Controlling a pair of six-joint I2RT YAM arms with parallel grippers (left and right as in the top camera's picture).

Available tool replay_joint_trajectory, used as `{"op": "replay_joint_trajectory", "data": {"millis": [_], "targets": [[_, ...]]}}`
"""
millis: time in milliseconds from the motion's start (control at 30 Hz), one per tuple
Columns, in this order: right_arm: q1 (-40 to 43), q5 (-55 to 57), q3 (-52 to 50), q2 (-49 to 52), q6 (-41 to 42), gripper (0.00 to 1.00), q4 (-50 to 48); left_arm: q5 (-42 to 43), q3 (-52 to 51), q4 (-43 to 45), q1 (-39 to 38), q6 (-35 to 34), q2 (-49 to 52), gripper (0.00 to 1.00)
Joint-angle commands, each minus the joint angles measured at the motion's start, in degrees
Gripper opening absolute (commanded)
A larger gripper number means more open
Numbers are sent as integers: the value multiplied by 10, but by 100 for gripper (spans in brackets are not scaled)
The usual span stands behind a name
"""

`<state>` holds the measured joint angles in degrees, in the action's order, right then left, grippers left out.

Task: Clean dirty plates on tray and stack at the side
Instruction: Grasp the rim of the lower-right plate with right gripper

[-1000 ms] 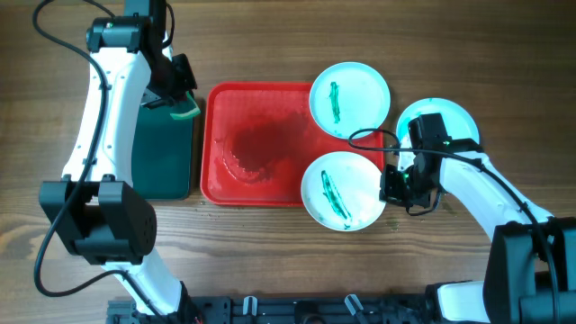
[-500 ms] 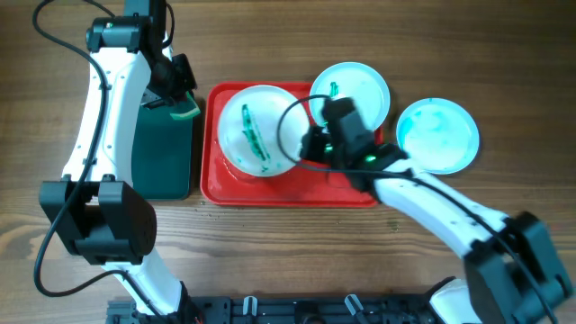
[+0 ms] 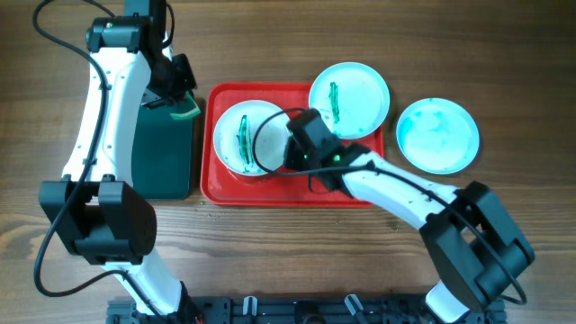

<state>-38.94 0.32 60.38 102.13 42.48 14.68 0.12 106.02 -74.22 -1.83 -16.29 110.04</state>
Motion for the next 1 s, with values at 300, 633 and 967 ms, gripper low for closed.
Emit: {"op": "replay_joint_trajectory", "data": {"millis": [300,633,967], "targets": [[70,-167,235,176,-275,25,172,7,-1,11,-3,-9,-4,4],[70,-172,241,211,-182,11,158,24,-2,22,-31,-9,3,4],[70,-160,239,231,-112,4,120,24,-31,66,-68,-22,34,4]]}}
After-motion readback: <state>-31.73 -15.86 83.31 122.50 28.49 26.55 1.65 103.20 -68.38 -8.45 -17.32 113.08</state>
